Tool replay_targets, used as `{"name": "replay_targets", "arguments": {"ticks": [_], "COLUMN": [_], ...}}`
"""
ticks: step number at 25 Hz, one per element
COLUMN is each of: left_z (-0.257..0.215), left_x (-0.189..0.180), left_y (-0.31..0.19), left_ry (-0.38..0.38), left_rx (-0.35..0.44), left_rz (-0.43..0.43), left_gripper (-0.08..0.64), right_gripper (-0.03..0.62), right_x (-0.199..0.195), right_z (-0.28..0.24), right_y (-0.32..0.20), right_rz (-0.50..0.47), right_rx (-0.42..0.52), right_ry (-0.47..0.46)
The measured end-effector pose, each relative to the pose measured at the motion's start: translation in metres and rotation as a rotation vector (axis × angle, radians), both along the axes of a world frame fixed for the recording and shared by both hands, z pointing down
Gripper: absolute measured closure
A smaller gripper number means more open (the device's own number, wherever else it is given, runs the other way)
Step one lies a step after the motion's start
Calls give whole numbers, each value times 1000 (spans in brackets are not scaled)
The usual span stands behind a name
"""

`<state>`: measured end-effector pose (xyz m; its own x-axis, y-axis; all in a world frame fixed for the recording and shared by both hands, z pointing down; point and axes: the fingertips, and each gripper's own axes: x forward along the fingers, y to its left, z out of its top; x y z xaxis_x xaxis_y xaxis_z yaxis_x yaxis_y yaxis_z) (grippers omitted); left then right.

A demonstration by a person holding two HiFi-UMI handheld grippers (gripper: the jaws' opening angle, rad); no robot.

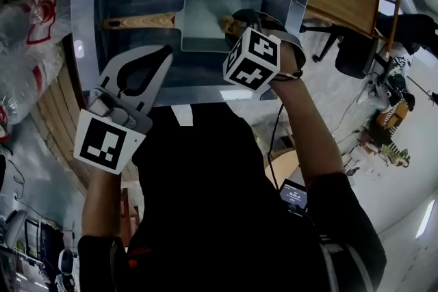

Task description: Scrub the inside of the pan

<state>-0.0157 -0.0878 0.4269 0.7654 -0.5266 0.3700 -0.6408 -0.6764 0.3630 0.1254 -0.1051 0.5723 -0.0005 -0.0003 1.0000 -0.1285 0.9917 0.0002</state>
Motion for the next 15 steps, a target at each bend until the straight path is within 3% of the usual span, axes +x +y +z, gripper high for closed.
{"name": "replay_targets", "arguments": {"ticks": [6,15], "left_z": [-1,-8], "left_x": [9,3], "left_y": [0,6], "left_ry": [-2,-9], "left_rx": [-7,8], "left_rz": [-2,-5], "left_gripper": [541,541], "right_gripper": [399,399], "right_x": [19,12], "right_z": [2,-10], "right_y": [-1,-2], "right_rz": [-19,9], "right_rx": [3,29], "right_ry": [65,27]}}
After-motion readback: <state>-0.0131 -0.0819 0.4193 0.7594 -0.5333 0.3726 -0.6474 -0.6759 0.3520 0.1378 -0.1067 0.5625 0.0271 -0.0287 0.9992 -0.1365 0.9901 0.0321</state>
